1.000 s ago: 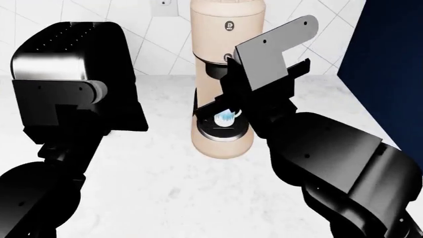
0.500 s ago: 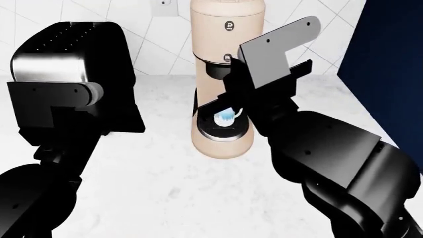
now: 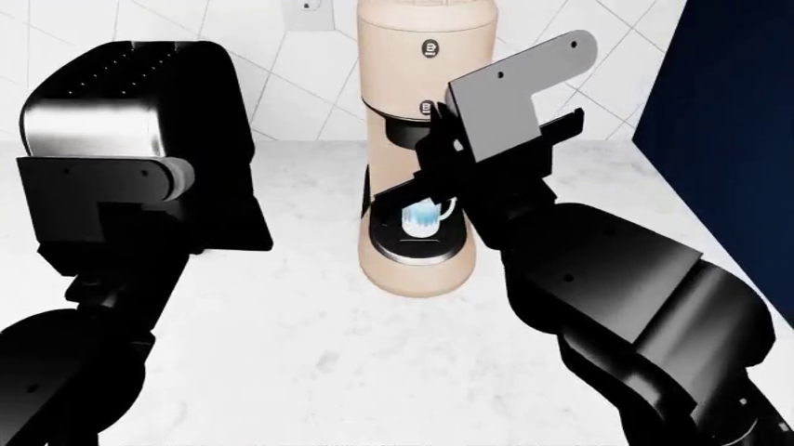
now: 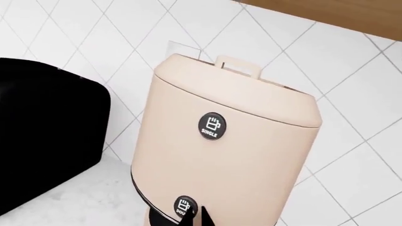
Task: Press the button on the coffee machine to serve coffee.
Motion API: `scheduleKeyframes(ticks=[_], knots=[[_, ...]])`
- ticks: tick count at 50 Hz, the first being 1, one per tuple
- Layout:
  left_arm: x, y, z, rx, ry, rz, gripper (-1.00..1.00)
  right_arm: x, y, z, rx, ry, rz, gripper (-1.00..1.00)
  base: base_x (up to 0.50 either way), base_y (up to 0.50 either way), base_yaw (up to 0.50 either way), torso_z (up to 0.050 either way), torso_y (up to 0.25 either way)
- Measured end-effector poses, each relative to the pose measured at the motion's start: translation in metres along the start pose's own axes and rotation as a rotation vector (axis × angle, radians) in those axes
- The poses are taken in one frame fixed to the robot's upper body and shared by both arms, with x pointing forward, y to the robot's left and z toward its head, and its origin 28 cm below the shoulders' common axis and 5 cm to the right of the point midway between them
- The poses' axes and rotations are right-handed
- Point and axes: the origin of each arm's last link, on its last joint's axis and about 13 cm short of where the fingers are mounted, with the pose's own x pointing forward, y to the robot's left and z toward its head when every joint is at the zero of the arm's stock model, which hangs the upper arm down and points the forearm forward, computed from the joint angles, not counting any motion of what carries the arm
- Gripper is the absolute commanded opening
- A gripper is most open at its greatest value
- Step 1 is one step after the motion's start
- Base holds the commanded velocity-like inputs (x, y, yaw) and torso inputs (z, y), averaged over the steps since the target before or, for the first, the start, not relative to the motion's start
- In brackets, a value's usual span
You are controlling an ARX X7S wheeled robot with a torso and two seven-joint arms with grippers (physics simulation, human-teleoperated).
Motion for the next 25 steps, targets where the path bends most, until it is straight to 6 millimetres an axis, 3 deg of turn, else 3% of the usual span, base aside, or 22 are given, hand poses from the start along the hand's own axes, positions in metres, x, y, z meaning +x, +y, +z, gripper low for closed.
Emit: scheduleKeyframes(ticks=[12, 25], knots=[[0.001, -0.002, -0.001, 0.001, 0.0, 0.0, 1.0, -0.005, 0.002, 0.003, 0.005, 0.005, 0.005, -1.0, 0.0, 0.0, 0.0, 0.0, 0.0], [0.001, -0.003, -0.001, 0.0, 0.0, -0.001, 1.0, -0.026, 0.003, 0.013, 0.014, -0.016, -0.007, -1.0, 0.0, 0.0, 0.0, 0.0, 0.0]])
